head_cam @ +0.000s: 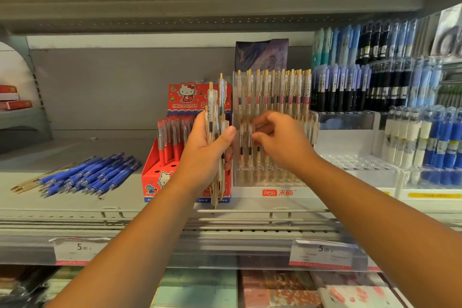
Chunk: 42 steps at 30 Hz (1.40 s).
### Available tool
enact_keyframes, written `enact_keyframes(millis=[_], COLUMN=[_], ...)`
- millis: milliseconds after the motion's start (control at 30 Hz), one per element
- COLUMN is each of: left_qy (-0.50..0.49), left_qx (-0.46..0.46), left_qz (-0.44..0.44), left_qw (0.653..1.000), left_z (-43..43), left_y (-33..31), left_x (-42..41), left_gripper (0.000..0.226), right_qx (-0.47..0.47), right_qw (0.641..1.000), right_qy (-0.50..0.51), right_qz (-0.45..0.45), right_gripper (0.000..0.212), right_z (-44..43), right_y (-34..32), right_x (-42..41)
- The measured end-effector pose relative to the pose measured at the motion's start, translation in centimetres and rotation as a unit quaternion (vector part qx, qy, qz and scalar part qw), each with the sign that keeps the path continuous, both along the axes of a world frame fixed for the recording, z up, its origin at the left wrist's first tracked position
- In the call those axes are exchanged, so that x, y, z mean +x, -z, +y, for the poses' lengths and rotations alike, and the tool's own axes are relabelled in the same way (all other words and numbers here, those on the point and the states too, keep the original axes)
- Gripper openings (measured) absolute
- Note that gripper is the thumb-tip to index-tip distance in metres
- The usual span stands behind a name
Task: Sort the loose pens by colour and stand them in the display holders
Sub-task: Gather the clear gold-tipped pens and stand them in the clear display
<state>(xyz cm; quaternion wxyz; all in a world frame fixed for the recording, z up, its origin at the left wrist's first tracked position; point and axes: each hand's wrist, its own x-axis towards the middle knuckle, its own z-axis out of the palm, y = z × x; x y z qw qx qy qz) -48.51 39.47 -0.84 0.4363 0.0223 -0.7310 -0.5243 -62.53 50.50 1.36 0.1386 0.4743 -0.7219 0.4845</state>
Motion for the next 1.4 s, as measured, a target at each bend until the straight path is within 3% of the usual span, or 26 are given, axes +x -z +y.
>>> enact_keyframes(millis=[300, 433, 600, 700, 900, 1167, 1400], left_qy=[0.016, 0.018, 0.038, 0.047, 0.051, 0.064, 0.051], left_qx=[-0.009, -0.012, -0.01, -0.013, -0.013, 0.033, 0.05], left_qz=[0.0, 0.001, 0.003, -0.007, 0.0, 0.006, 0.011], left_qw=[1.0, 1.0, 0.999, 0.999, 0.999, 0.997, 0.997], left_z=[-0.3, -0.3, -0.1, 0.0, 0.1, 0.4, 0.6], left_y=[0.1, 0.0, -0.1, -0.1, -0.1, -0.2, -0.5], left_x=[-0.1, -0.1, -0.1, -0.1, -0.3, 0.0, 0.0], left_gripper=[0.029, 0.031, 0.038, 0.041, 0.044, 0.03, 0.028], right_qx=[0.041, 0.003, -0.026, 0.001, -0.002, -0.097, -0.191], right_qw=[0.996, 0.997, 0.993, 0.987, 0.984, 0.965, 0.956], right_qy=[0.048, 0.05, -0.102, -0.134, -0.124, -0.127, -0.097], right_qz=[0.063, 0.054, -0.06, -0.09, -0.13, -0.208, -0.2], right_gripper=[0.031, 0.021, 0.008, 0.009, 0.016, 0.02, 0.018], right_z=[0.7, 1.1, 1.2, 1.0, 1.0, 1.9, 3.1], right_y=[-0.9, -2.1, -3.7, -3.8, -3.6, -2.8, -3.5], right_x=[0.3, 1.3, 4.2, 5.3, 5.4, 4.3, 2.8])
